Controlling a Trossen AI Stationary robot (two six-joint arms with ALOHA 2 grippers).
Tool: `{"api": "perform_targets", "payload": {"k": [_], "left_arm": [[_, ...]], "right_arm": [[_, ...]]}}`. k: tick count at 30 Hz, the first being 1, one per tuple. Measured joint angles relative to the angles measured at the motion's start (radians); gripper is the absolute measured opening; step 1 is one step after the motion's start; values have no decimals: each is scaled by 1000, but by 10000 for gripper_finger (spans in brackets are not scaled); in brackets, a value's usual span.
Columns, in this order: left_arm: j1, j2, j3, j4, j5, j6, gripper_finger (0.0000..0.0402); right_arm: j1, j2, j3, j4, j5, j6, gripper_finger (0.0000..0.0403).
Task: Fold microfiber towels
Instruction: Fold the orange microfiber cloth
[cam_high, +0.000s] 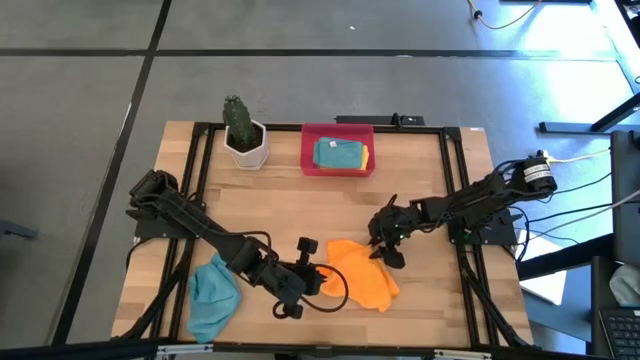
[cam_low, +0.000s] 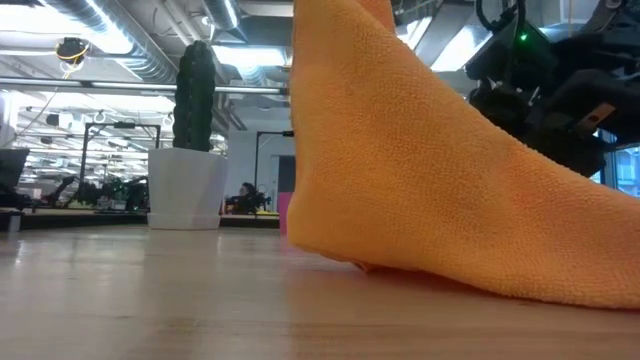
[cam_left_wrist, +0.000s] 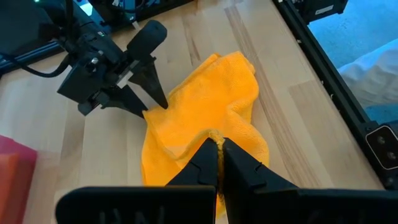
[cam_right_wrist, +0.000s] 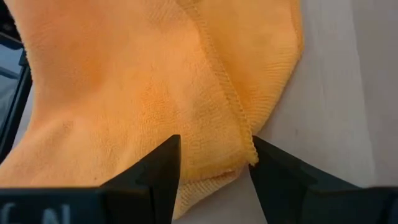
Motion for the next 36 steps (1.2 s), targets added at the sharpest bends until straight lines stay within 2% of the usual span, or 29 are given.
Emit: {"api": "perform_targets", "payload": {"k": [7, 19, 26, 30, 36], "left_arm": [[0, 0, 0, 0, 0, 0, 0], [0, 0, 0, 0, 0, -3, 0], [0, 0, 0, -1, 0, -22, 0], [0, 0, 0, -1, 0, -22, 0], [0, 0, 0, -1, 0, -22, 0]], "right_arm": [[31, -2, 0, -2, 0, -20, 173], [59, -2, 55, -19, 8, -70, 105], [62, -2, 141, -167, 12, -107, 74], [77, -2, 179, -255, 69, -131, 47], [100, -3, 205, -296, 87, -157, 9]]}}
